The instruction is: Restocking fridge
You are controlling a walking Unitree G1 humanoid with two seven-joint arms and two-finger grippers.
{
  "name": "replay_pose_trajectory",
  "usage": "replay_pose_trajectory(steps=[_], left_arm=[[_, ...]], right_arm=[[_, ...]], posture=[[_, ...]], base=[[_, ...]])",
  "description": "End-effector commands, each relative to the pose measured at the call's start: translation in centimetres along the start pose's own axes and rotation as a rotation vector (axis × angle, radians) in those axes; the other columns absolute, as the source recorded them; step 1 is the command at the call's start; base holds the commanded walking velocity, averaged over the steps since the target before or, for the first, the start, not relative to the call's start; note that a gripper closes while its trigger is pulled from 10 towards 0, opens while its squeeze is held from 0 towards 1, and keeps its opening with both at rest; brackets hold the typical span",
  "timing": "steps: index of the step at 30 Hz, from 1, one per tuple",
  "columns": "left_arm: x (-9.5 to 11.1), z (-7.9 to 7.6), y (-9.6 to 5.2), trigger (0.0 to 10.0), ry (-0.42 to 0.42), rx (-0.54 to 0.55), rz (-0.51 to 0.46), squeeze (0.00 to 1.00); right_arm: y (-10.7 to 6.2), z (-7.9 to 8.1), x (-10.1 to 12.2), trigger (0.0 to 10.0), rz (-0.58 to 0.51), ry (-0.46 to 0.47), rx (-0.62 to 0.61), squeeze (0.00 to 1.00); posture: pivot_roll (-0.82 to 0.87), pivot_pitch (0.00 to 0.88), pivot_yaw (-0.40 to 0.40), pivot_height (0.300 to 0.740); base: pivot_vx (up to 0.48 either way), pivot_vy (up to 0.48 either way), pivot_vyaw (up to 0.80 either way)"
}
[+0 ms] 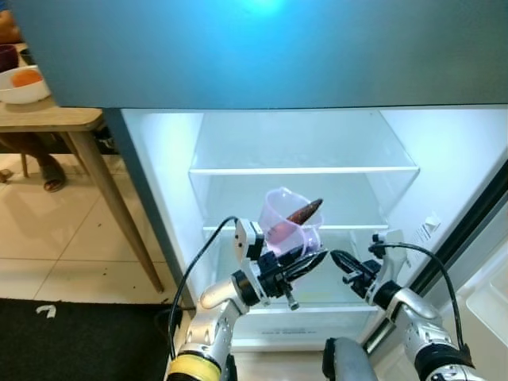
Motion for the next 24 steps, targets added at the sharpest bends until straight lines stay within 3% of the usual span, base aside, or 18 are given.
replay_pose_trajectory(steps=[1, 7, 24], left_arm=[[0.6, -0.7, 0.8, 10.0, -0.004, -0.013, -0.044, 0.0], [3.1, -0.7, 1.8, 10.0, 0.029, -0.048, -0.119, 0.0], [5.4, -0.8, 2.3, 10.0, 0.022, -0.057, -0.187, 0.0]], right_arm=[[-0.2, 0.0, -0.1, 10.0, 0.009, 0.005, 0.008, 0.0], [-0.1, 0.3, 0.2, 10.0, 0.026, -0.017, 0.039, 0.0], [-0.3, 2.0, 3.3, 10.0, -0.078, 0.038, 0.206, 0.0]], posture=[[-0.04, 0.034, -0.019, 0.575], [-0.04, 0.037, -0.019, 0.55], [-0.05, 0.039, -0.019, 0.465]], base=[[0.0, 0.0, 0.0], [0.0, 0.0, 0.0], [0.0, 0.0, 0.0]])
Point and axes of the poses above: a point about 5 cm out from each wrist's last joint towards the gripper, its own y axis pointing out of the wrist towards the gripper, its own x axis along the axis of the wrist's last joint, z = x × y, the point moved 3 cm from there along y, pointing out of the wrist towards the gripper, and after that the axes turned 15 degrees about y, right-handed, at the moved point
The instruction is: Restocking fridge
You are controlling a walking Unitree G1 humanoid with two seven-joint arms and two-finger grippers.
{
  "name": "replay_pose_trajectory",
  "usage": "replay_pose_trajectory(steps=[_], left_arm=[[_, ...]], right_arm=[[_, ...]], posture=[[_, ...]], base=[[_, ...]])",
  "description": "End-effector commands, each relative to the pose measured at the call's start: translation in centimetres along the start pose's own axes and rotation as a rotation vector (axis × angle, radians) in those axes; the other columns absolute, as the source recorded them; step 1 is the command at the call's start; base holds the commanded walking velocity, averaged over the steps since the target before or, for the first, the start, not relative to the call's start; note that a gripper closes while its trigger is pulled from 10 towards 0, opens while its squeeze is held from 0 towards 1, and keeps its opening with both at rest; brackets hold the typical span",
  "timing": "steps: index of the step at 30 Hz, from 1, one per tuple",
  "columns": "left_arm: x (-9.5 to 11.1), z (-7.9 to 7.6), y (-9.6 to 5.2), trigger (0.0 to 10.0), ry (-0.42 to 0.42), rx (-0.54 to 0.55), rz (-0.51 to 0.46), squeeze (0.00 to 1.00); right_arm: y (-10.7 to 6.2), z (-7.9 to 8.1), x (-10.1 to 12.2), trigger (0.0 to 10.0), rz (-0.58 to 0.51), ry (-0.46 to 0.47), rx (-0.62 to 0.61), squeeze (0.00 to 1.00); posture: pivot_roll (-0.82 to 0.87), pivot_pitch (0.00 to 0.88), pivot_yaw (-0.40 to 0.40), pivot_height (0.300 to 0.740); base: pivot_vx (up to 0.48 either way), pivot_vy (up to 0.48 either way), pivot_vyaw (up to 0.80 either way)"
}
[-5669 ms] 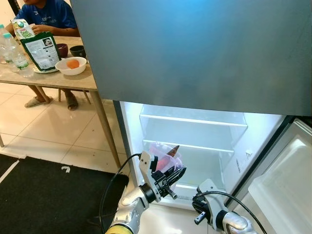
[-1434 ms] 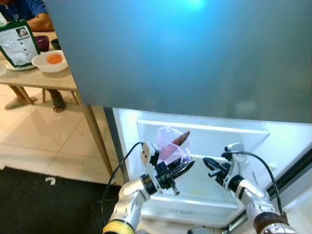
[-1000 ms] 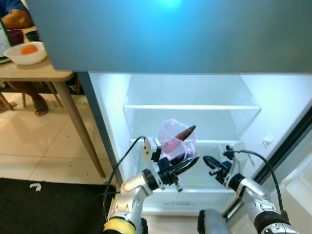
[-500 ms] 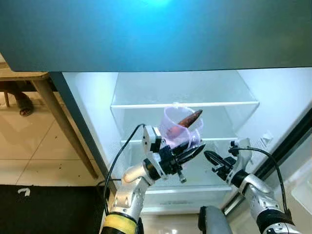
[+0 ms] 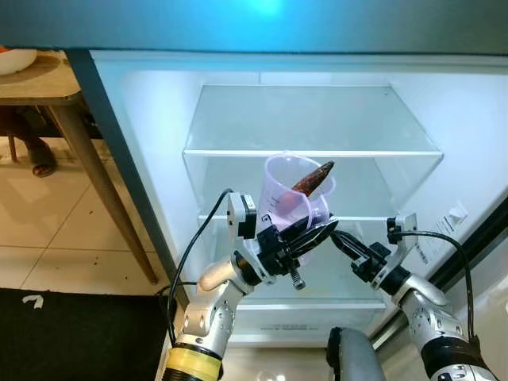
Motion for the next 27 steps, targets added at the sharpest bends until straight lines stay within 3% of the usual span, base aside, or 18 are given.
replay_pose_trajectory(steps=[1, 7, 16, 23, 27], left_arm=[[0.6, -0.6, 0.5, 10.0, -0.004, -0.015, -0.034, 0.0], [2.0, -0.9, 1.2, 10.0, -0.001, -0.048, -0.08, 0.0], [3.8, -1.3, 1.7, 10.0, -0.014, -0.083, -0.136, 0.0], [5.5, -0.6, 2.0, 10.0, 0.01, -0.062, -0.179, 0.0], [6.4, 0.6, 2.1, 10.0, 0.035, 0.005, -0.207, 0.0]], right_arm=[[-0.2, 0.2, 0.3, 10.0, -0.003, 0.003, 0.019, 0.0], [-0.3, 1.4, 1.1, 10.0, -0.026, 0.023, 0.102, 0.0], [-0.9, 3.0, 2.3, 10.0, -0.057, -0.005, 0.215, 0.0], [-1.6, 4.5, 4.3, 10.0, -0.102, -0.04, 0.308, 0.0], [-1.8, 5.2, 5.3, 10.0, -0.11, -0.108, 0.324, 0.0]], posture=[[-0.05, 0.039, -0.019, 0.46], [-0.05, 0.04, -0.02, 0.425], [-0.05, 0.039, -0.02, 0.42], [-0.04, 0.041, -0.022, 0.42], [-0.04, 0.039, -0.023, 0.42]], base=[[0.0, 0.0, 0.0], [0.0, 0.0, 0.0], [0.0, 0.0, 0.0], [0.0, 0.0, 0.0], [0.0, 0.0, 0.0]])
Point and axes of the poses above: a point about 5 cm out from each wrist's last joint towards the gripper, its own y axis pointing out of the wrist towards the gripper, its own x axis along the axis of the wrist's last joint, z = x × y, the point moved 3 cm from there along y, pointing out of the wrist towards the gripper, and after that the axes turned 15 degrees about y, right-handed, at the moved point
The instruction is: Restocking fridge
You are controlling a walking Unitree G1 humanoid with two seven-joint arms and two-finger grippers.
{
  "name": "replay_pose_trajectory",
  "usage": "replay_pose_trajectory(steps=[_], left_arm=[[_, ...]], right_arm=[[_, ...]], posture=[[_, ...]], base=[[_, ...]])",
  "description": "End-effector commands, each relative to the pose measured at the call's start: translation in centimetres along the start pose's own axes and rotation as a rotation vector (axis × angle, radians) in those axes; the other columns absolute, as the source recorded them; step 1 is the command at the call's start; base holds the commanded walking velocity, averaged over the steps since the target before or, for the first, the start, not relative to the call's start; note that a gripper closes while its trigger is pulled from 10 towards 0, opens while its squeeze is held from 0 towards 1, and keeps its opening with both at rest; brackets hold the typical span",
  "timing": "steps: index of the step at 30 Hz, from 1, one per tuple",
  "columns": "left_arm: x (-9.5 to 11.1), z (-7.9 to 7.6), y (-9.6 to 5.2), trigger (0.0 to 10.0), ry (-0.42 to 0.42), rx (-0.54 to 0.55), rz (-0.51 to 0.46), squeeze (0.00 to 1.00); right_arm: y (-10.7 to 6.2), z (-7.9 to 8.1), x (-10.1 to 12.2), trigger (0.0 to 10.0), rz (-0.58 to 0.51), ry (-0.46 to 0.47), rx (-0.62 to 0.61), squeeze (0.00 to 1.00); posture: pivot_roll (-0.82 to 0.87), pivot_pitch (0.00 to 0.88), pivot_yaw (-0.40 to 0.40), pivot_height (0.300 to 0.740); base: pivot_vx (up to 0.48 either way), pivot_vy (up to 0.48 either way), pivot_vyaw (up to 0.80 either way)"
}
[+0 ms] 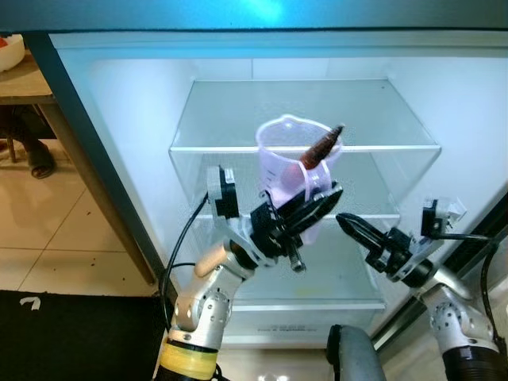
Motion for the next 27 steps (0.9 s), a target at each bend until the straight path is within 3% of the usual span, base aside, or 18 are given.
replay_pose_trajectory(steps=[1, 15, 20, 27], left_arm=[[1.1, 0.7, 0.3, 10.0, 0.033, 0.036, -0.037, 0.0], [3.2, 3.2, 0.4, 10.0, 0.138, 0.145, -0.061, 0.0], [3.5, 3.7, 0.6, 10.0, 0.154, 0.172, -0.06, 0.0], [3.9, 5.6, 1.8, 10.0, 0.172, 0.245, -0.066, 0.0]], right_arm=[[0.1, 0.4, 0.6, 10.0, 0.012, -0.04, 0.002, 0.0], [3.0, 0.6, 3.6, 10.0, 0.015, -0.239, -0.078, 0.0], [3.6, 0.5, 3.8, 10.0, 0.006, -0.251, -0.093, 0.0], [4.4, 0.6, 3.8, 10.0, 0.021, -0.28, -0.112, 0.0]], posture=[[-0.04, 0.035, -0.021, 0.42], [-0.04, 0.034, -0.022, 0.42], [-0.04, 0.035, -0.022, 0.42], [-0.04, 0.042, -0.022, 0.42]], base=[[0.0, 0.0, 0.0], [0.0, 0.0, 0.0], [0.0, 0.0, 0.0], [0.0, 0.0, 0.0]])
Point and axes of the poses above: a point about 5 cm out from each wrist's last joint towards the gripper, its own y axis pointing out of the wrist towards the gripper, its own x axis along the axis of the wrist's last joint, z = x × y, the point moved 3 cm from there along y, pointing out of the wrist towards the gripper, and after that the axes turned 15 degrees about y, right-handed, at the moved point
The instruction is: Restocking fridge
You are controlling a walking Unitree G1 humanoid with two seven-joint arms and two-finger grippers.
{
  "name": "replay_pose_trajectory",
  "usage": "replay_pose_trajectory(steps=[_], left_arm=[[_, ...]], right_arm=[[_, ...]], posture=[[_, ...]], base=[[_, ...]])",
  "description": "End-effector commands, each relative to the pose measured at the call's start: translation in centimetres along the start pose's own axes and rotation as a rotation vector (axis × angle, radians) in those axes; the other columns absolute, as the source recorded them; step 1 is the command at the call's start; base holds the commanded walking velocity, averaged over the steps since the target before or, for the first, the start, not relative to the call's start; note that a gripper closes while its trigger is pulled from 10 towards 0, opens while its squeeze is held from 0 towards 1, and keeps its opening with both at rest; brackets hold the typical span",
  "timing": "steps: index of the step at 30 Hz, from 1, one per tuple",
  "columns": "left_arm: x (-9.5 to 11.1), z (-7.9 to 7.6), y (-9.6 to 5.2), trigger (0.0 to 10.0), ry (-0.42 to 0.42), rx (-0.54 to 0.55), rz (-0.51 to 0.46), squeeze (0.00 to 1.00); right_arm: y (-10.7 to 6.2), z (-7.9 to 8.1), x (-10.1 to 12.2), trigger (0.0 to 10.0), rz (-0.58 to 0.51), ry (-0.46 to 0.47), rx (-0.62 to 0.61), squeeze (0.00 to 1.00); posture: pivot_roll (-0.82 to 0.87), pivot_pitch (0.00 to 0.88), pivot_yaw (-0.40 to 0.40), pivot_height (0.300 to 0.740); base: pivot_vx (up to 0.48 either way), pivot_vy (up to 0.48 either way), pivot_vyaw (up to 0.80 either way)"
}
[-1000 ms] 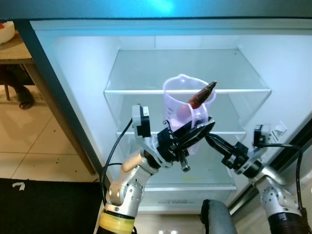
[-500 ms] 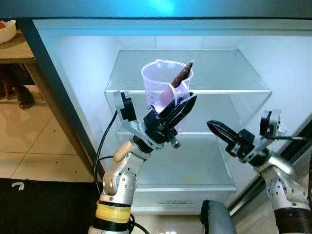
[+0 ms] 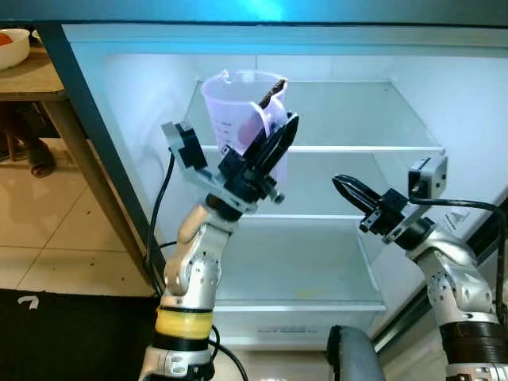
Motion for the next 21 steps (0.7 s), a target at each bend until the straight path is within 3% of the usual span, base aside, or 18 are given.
replay_pose_trajectory(steps=[1, 6, 8, 14, 18, 21], left_arm=[[-0.1, 0.6, 0.8, 10.0, 0.017, 0.022, 0.003, 0.0], [-1.2, 1.4, 1.8, 10.0, 0.008, 0.044, 0.033, 0.0], [-1.9, 1.2, 2.8, 10.0, -0.031, 0.009, 0.049, 0.0], [-3.2, 0.6, 3.8, 10.0, -0.084, -0.058, 0.083, 0.0], [-4.1, 0.0, 4.2, 10.0, -0.077, -0.128, 0.12, 0.0], [-4.5, 0.5, 4.5, 10.0, -0.054, -0.132, 0.142, 0.0]], right_arm=[[0.3, 0.2, 0.2, 10.0, 0.003, -0.028, 0.001, 0.0], [0.6, 0.5, 0.3, 10.0, 0.001, -0.032, 0.001, 0.0], [0.9, 0.7, 0.3, 10.0, -0.001, -0.034, 0.006, 0.0], [1.2, 0.9, 0.5, 10.0, -0.006, -0.04, 0.007, 0.0], [1.3, 1.0, 0.6, 10.0, -0.011, -0.043, 0.006, 0.0], [1.3, 1.1, 0.6, 10.0, -0.013, -0.046, 0.003, 0.0]], posture=[[-0.05, 0.042, -0.021, 0.42], [-0.05, 0.044, -0.019, 0.42], [-0.05, 0.045, -0.018, 0.42], [-0.05, 0.046, -0.017, 0.42], [-0.06, 0.046, -0.015, 0.42], [-0.06, 0.049, -0.014, 0.42]], base=[[0.0, 0.0, 0.0], [0.0, 0.0, 0.0], [0.0, 0.0, 0.0], [0.0, 0.0, 0.0], [0.0, 0.0, 0.0], [0.0, 0.0, 0.0]])
Point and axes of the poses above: a point about 5 cm out from each wrist's last joint towards the gripper, its own y axis pointing out of the wrist towards the gripper, its own x axis along the axis of the wrist's last joint, z = x × y, the point moved 3 cm from there along y, pointing out of the wrist towards the gripper, and after that the axes turned 15 degrees about y, right-handed, at the moved point
